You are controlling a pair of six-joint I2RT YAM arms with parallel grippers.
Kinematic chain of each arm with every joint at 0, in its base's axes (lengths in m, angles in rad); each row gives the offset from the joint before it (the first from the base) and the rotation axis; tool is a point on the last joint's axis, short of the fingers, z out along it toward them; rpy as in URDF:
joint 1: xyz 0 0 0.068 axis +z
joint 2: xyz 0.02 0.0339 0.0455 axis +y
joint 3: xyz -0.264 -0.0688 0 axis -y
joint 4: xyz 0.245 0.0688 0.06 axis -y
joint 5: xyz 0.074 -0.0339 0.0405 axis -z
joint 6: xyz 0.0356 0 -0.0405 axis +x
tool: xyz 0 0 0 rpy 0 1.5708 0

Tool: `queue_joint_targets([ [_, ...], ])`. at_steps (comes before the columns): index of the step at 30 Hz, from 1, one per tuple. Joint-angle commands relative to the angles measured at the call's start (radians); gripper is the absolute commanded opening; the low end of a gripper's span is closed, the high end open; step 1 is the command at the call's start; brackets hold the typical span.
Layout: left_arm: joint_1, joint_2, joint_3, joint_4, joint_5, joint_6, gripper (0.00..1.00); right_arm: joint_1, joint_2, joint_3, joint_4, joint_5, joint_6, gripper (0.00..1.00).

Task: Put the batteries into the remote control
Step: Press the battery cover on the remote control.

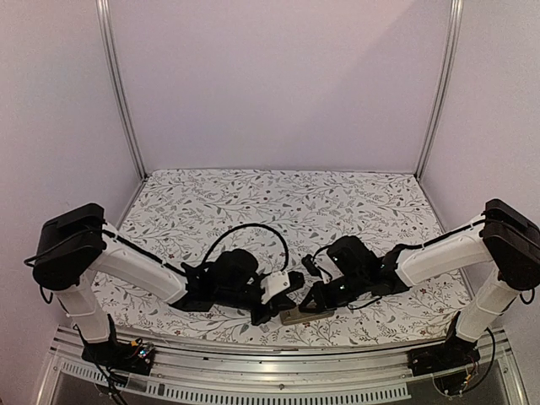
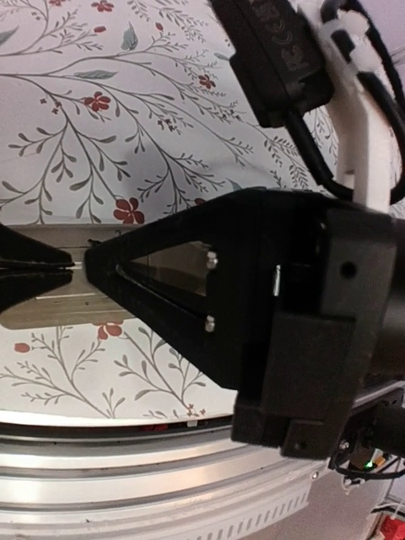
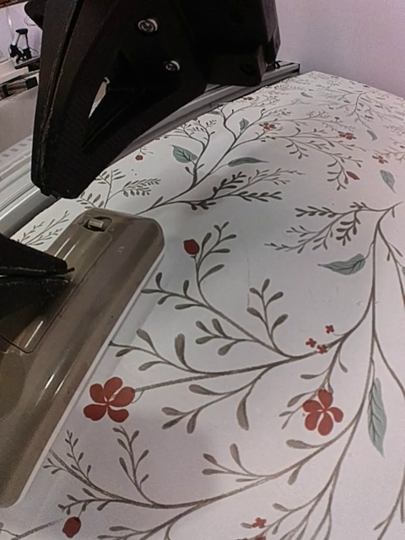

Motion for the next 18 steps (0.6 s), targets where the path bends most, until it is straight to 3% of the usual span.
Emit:
queue_joint_targets([
  [1,-0.015,0.084,0.016,-0.045,-0.024,0.031,0.0,0.004,0.057,-0.025,-0.154,0.062,0.0,0.01],
  [7,-0.023,0.188,0.063,-0.137,-0.055,0.012,0.0,0.003,0.055,-0.028,-0.155,0.063,0.006,0.01],
  [18,-0.009,-0.038,-0.046,-0.057,-0.071,0.007,0.0,0.003,0.054,-0.018,-0.165,0.062,0.007,0.01],
])
